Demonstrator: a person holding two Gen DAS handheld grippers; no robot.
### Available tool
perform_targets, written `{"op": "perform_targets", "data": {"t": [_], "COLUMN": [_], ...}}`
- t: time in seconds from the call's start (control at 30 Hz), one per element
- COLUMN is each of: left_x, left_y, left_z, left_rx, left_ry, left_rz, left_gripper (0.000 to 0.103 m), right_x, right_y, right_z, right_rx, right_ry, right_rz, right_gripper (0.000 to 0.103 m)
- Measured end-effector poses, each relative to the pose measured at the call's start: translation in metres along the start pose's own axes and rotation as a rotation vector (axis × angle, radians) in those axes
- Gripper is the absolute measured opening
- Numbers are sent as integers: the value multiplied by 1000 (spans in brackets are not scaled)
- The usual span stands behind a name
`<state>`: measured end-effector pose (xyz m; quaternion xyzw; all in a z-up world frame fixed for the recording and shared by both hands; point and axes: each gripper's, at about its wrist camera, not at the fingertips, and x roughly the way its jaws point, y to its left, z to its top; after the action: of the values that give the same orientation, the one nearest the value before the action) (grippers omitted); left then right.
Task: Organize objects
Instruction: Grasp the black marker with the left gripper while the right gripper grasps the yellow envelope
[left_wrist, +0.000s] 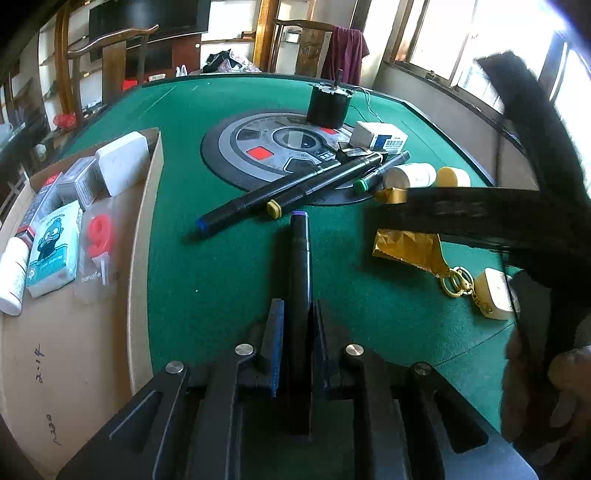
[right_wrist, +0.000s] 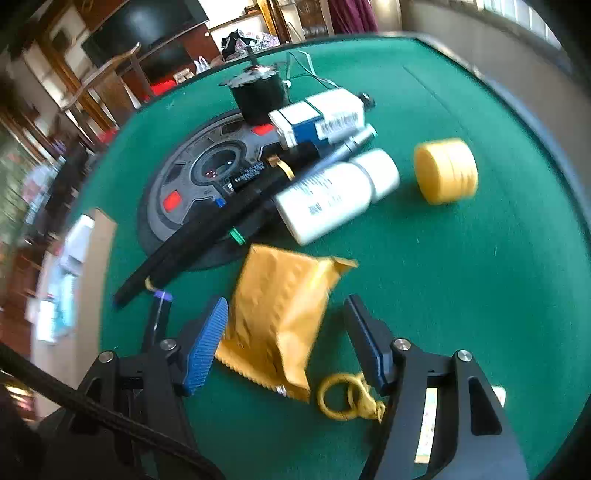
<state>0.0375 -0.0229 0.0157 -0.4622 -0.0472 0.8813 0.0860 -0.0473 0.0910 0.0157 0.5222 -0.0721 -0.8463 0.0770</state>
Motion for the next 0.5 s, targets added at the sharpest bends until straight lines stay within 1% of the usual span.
{"op": "perform_targets", "data": {"t": [0.07, 0.17, 0.23, 0.27, 0.3, 0.37, 0.4, 0.43, 0.5], "left_x": [2, 4, 6, 7, 8, 9, 9, 9, 9], "left_y": [0, -4, -9, -12, -14, -16, -15, -12, -6], "left_z": [2, 5, 6, 7, 7, 8, 8, 8, 9], "left_rx": [-5, 4, 18, 28, 39, 49, 44, 36, 10], "left_ry": [-1, -3, -4, -5, -5, -8, -10, -13, -9], "left_rz": [-7, -17, -24, -20, -10, -2, -4, -8, -42], "left_gripper": [19, 30, 42, 43, 44, 43, 36, 12, 11], "right_x": [6, 12, 10, 7, 4, -3, -5, -9, -14], "right_y": [11, 24, 21, 16, 14, 5, 3, 0, -1], "right_z": [1, 0, -4, -6, -7, -12, -14, -18, -25], "right_rx": [-47, -147, -150, -145, -143, -134, -132, -134, -140], "right_ry": [-3, 3, -11, -12, -13, -12, -12, -13, -18], "right_rz": [-74, -161, -150, -140, -137, -115, -105, -103, -105], "right_gripper": [65, 65, 64, 61, 54, 49, 48, 47, 47]}}
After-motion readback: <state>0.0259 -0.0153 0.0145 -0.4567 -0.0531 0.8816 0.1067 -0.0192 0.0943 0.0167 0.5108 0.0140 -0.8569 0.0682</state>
